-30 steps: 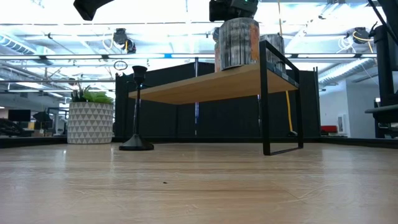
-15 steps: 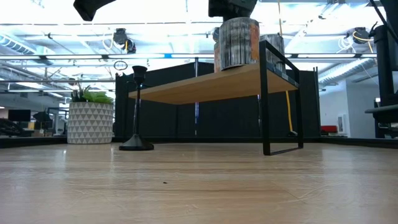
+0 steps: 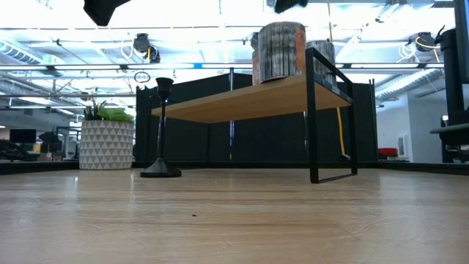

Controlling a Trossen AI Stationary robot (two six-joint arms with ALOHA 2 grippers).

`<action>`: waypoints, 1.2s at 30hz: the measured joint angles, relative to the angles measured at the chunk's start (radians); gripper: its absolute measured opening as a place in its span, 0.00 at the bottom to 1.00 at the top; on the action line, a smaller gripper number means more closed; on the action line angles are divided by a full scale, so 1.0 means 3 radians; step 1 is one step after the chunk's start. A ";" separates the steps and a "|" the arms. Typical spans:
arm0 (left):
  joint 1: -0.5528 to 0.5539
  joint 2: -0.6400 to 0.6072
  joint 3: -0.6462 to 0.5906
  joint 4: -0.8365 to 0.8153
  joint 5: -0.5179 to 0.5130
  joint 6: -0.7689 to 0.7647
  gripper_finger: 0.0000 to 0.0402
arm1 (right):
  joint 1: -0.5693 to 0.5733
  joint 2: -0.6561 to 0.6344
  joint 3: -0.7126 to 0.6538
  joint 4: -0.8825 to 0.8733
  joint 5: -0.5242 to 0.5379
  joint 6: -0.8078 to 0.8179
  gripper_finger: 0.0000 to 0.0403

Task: Pick & Place candle stick holders
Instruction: Put the bottom right black candle holder on the shelf

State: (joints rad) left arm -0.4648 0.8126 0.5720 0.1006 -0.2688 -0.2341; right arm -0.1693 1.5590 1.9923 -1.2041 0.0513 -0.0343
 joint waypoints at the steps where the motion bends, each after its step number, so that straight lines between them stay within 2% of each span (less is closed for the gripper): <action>1: -0.0001 -0.0035 0.0000 -0.0019 0.0061 0.0023 0.99 | 0.0070 -0.0054 0.0000 -0.0018 0.0000 0.0114 0.08; 4: -0.0001 -0.0182 0.0000 -0.0157 0.0195 0.0076 0.99 | 0.0320 -0.0221 0.0000 -0.0018 0.0032 0.0444 0.01; 10: -0.0004 -0.0546 0.0000 -0.0586 0.0395 0.0081 0.99 | 0.0955 -0.0446 0.0000 -0.0253 0.0364 0.1254 0.00; 18: -0.0004 -0.0867 0.0000 -0.0919 0.0620 0.0168 0.99 | 0.1756 -0.0475 -0.0119 -0.0937 0.0334 0.2917 0.00; 23: -0.0004 -0.0907 0.0000 -0.0976 0.0706 0.0165 0.99 | 0.2108 -0.0491 -0.0517 -0.1236 -0.0065 0.4043 0.00; 31: -0.0004 -0.0906 0.0000 -0.0973 0.0745 0.0166 0.99 | 0.2613 -0.0612 -0.1257 -0.1225 -0.0942 0.5213 0.00; 36: -0.0004 -0.0906 0.0000 -0.0973 0.0757 0.0167 0.99 | 0.2942 -0.0748 -0.1489 -0.1127 -0.1049 0.5855 0.00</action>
State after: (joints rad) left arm -0.4660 0.5407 0.5720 -0.1913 -0.0418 -0.1841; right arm 0.7133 1.3347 1.5457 -1.5420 -0.2634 1.7221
